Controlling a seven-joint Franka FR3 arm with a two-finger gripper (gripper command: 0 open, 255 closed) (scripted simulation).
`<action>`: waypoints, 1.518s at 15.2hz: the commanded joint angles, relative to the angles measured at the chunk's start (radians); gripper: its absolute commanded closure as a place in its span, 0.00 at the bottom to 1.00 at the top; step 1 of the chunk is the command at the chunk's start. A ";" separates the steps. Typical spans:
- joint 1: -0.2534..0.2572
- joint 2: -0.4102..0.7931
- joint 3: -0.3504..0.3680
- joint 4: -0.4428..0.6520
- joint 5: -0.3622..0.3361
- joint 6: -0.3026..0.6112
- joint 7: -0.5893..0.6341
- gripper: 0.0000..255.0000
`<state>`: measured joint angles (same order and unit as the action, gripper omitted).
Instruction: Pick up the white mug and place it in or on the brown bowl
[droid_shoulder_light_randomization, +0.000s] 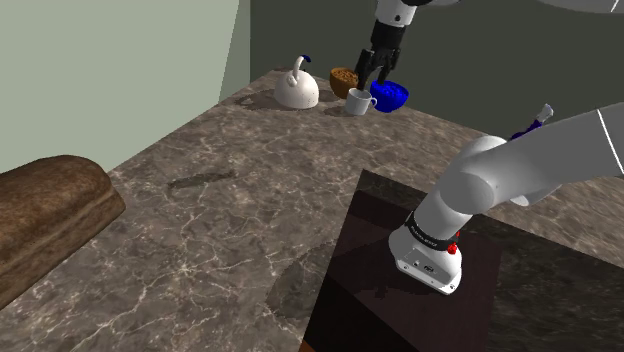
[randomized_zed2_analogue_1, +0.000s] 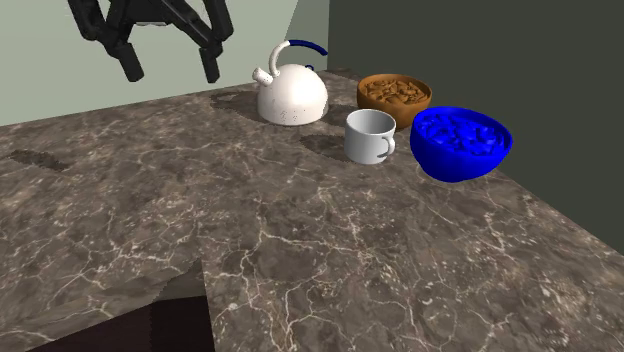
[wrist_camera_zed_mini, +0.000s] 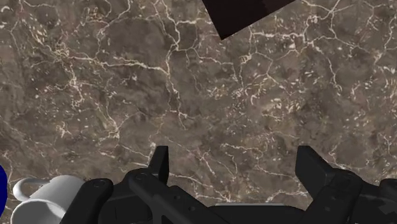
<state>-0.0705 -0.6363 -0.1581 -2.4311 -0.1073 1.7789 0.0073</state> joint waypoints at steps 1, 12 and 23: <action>-0.010 0.063 -0.028 0.013 -0.013 0.058 -0.021 0.00; -0.048 0.415 -0.177 0.142 -0.009 0.319 -0.154 0.00; -0.115 0.823 -0.259 0.414 0.163 0.464 -0.342 0.00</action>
<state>-0.1723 0.1449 -0.4126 -2.0544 0.0334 2.2382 -0.3106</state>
